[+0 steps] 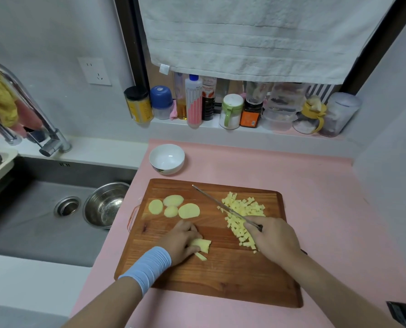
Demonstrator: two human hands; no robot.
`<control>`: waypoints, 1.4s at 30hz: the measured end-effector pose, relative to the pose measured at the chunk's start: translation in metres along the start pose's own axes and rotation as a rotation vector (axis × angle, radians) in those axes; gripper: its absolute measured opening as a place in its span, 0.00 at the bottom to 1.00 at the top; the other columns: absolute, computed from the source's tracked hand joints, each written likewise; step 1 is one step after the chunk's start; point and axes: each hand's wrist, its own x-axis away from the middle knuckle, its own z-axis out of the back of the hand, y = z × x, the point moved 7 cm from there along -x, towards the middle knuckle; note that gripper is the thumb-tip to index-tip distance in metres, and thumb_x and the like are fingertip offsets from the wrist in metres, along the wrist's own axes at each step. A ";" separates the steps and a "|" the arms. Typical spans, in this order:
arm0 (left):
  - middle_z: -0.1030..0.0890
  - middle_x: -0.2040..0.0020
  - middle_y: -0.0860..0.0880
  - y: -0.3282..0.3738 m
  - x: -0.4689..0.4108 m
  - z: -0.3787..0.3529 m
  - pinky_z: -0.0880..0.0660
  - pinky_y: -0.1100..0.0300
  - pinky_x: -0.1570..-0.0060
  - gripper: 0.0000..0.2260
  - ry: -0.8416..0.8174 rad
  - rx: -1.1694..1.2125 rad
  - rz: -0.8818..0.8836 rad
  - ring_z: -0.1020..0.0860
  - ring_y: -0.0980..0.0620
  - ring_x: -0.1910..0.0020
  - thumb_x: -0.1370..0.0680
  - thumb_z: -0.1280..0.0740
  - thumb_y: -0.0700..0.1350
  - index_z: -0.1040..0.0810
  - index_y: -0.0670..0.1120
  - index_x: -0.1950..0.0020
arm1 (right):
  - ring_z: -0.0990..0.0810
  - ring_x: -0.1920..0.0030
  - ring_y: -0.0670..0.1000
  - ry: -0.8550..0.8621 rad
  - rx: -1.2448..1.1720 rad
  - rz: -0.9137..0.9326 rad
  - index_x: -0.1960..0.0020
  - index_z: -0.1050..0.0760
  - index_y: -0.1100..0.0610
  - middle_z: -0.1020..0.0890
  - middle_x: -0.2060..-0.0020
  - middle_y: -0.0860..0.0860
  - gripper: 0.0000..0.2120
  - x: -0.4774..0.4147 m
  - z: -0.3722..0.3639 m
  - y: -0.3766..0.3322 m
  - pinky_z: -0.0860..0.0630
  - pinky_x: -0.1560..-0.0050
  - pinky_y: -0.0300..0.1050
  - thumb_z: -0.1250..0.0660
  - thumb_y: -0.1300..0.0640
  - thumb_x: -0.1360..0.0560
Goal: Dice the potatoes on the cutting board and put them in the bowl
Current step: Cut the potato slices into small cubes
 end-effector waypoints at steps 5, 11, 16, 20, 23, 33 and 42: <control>0.30 0.41 0.55 0.005 0.008 -0.004 0.33 0.61 0.37 0.36 -0.023 -0.098 -0.043 0.34 0.57 0.40 0.32 0.35 0.69 0.27 0.52 0.28 | 0.20 0.57 0.44 -0.029 -0.030 -0.016 0.36 0.19 0.39 0.15 0.57 0.40 0.13 0.003 -0.009 -0.005 0.23 0.58 0.40 0.37 0.43 0.18; 0.26 0.42 0.52 0.008 0.011 -0.017 0.31 0.56 0.37 0.24 0.109 -0.134 0.108 0.30 0.51 0.41 0.27 0.30 0.61 0.23 0.51 0.35 | 0.18 0.50 0.45 -0.065 0.013 0.016 0.36 0.20 0.37 0.15 0.51 0.39 0.14 0.009 -0.021 -0.012 0.20 0.51 0.42 0.38 0.41 0.18; 0.22 0.45 0.53 -0.012 0.024 0.001 0.30 0.58 0.37 0.22 0.139 0.117 0.177 0.27 0.54 0.44 0.25 0.32 0.56 0.23 0.51 0.33 | 0.18 0.54 0.44 -0.042 0.197 0.131 0.32 0.24 0.35 0.15 0.54 0.42 0.17 0.012 -0.014 -0.019 0.23 0.57 0.38 0.43 0.38 0.18; 0.17 0.47 0.51 -0.053 0.027 0.067 0.31 0.63 0.45 0.09 0.335 0.327 0.457 0.22 0.51 0.47 0.20 0.35 0.41 0.18 0.52 0.45 | 0.18 0.56 0.46 -0.048 0.377 0.306 0.29 0.28 0.34 0.15 0.55 0.42 0.18 0.013 -0.011 -0.023 0.23 0.58 0.41 0.41 0.43 0.18; 0.17 0.48 0.55 -0.046 0.012 0.089 0.30 0.67 0.44 0.07 0.257 0.636 0.465 0.22 0.54 0.46 0.20 0.33 0.43 0.16 0.52 0.49 | 0.19 0.57 0.47 -0.086 0.461 0.420 0.31 0.26 0.38 0.16 0.55 0.43 0.17 0.012 -0.015 -0.030 0.23 0.60 0.42 0.38 0.46 0.20; 0.15 0.51 0.58 -0.012 -0.006 0.051 0.24 0.64 0.42 0.07 -0.294 0.453 0.304 0.19 0.59 0.48 0.24 0.27 0.51 0.14 0.56 0.47 | 0.18 0.56 0.52 -0.058 0.529 0.617 0.32 0.26 0.42 0.16 0.54 0.47 0.18 0.019 -0.024 -0.054 0.22 0.59 0.47 0.36 0.48 0.21; 0.14 0.53 0.56 -0.027 -0.012 0.052 0.23 0.61 0.41 0.03 -0.118 0.527 0.335 0.18 0.58 0.50 0.25 0.25 0.45 0.13 0.53 0.53 | 0.23 0.74 0.46 0.091 0.502 0.667 0.48 0.16 0.42 0.21 0.72 0.42 0.22 0.025 -0.013 -0.050 0.30 0.77 0.40 0.18 0.48 0.41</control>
